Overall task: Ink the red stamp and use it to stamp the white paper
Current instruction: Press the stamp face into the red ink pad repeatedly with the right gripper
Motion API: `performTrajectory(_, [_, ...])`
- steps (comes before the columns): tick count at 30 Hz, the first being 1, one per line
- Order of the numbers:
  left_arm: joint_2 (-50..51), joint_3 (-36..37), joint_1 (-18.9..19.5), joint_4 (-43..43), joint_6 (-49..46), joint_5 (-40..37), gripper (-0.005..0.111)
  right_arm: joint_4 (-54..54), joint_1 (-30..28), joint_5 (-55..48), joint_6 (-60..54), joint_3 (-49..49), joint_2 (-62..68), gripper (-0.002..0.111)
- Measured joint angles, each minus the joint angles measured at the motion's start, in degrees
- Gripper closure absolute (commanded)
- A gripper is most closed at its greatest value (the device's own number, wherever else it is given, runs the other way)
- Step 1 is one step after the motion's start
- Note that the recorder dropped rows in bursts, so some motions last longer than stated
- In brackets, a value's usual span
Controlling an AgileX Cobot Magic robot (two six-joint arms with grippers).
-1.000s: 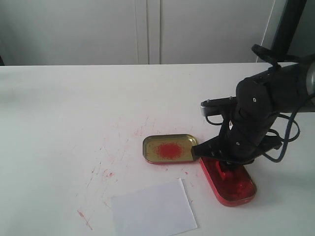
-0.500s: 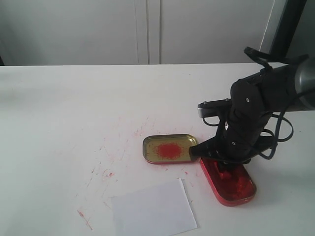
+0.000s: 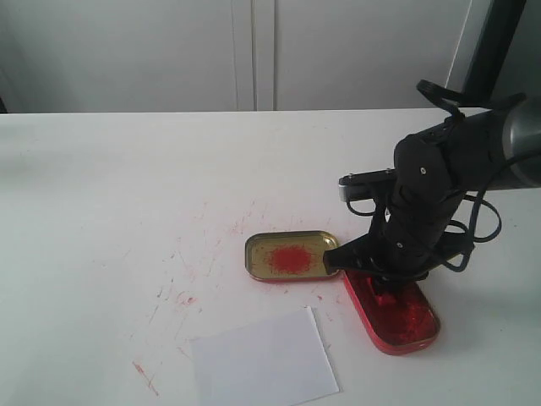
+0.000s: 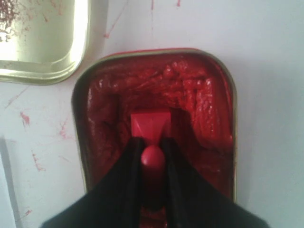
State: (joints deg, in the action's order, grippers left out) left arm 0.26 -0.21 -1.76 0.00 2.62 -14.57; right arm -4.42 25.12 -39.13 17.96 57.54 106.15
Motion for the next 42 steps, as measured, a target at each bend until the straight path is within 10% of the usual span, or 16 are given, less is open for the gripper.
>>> performTrajectory(42, [0.0, 0.0, 0.0, 0.0, 0.0, 0.0, 0.107, -0.1, 0.0, 5.5, 0.0, -3.9, -5.0, 0.108])
